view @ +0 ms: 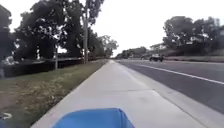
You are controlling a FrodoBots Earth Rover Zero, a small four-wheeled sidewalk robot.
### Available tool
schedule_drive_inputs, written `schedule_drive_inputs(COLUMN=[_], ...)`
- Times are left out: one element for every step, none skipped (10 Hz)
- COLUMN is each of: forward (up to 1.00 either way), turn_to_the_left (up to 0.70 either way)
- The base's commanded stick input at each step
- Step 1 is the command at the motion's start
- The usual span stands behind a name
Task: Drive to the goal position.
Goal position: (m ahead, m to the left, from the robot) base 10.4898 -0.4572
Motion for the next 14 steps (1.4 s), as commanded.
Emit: schedule_drive_inputs(forward=[1.00,1.00,1.00,1.00,1.00,1.00,1.00,1.00,1.00,1.00,1.00,1.00,1.00,1.00], turn_to_the_left=[0.21,0.27,0.27,0.27,0.27,0.09,0.00,0.00,0.00,0.00,0.00,0.00,0.00,0.00])
